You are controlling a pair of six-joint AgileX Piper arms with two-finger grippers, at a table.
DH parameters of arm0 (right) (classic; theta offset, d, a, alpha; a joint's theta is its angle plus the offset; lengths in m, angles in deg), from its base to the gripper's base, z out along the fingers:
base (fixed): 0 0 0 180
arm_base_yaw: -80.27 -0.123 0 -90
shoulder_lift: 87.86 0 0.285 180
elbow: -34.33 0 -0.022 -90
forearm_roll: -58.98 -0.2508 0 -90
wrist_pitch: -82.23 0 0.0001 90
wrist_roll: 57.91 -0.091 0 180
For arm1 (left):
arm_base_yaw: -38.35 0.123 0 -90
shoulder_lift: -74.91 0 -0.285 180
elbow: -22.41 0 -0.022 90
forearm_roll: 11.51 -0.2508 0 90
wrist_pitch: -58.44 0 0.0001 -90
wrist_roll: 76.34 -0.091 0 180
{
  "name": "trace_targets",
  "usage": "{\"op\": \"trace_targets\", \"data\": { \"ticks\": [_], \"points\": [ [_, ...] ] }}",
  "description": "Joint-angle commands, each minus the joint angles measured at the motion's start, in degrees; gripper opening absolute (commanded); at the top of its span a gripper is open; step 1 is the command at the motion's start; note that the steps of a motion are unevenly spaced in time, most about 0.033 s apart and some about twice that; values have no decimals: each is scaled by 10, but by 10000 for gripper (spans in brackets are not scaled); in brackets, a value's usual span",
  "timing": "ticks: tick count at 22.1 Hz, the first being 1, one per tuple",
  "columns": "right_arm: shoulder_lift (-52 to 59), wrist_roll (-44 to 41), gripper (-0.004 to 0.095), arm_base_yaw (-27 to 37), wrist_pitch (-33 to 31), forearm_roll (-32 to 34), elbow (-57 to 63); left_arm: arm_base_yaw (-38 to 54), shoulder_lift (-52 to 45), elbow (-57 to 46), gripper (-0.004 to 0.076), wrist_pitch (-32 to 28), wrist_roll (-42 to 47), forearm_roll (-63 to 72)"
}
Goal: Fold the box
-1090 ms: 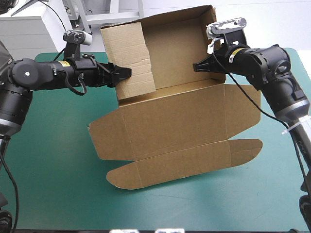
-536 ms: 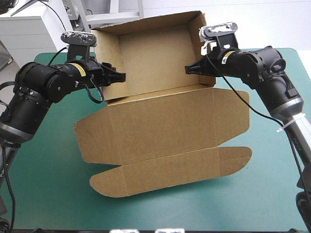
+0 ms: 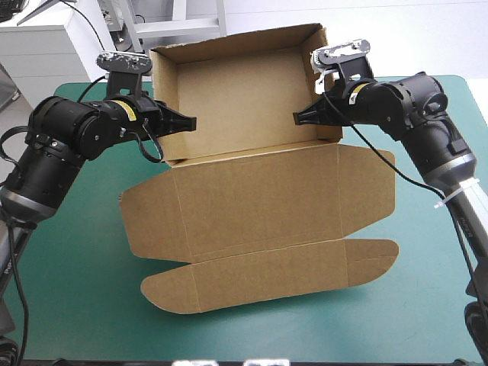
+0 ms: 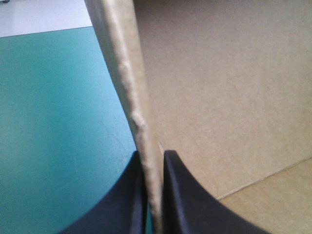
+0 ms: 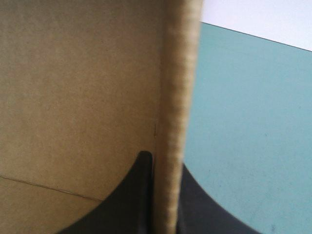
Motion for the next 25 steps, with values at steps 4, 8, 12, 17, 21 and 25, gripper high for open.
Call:
{"op": "trace_targets", "data": {
  "ticks": [4, 8, 12, 17, 21, 25],
  "points": [
    [-20, 48, -15, -11, -84, 12, -19, -7, 67, 18, -6, 14, -88, 53],
    [-92, 50, -15, -3, -124, -1, -19, -7, 137, 18, -6, 43, -125, 58],
    [-160, 50, -15, 22, -156, -63, -19, -6, 181, 18, -6, 43, -131, 51],
    [-186, 47, -15, 25, -157, -46, -19, -6, 212, 18, -6, 42, -131, 41],
    [-202, 40, -15, 25, -161, -41, -19, -6, 232, 18, -6, 43, -131, 41],
    [-219, 39, -15, 25, -163, -53, -19, -6, 241, 18, -6, 44, -131, 38]
  ]
}}
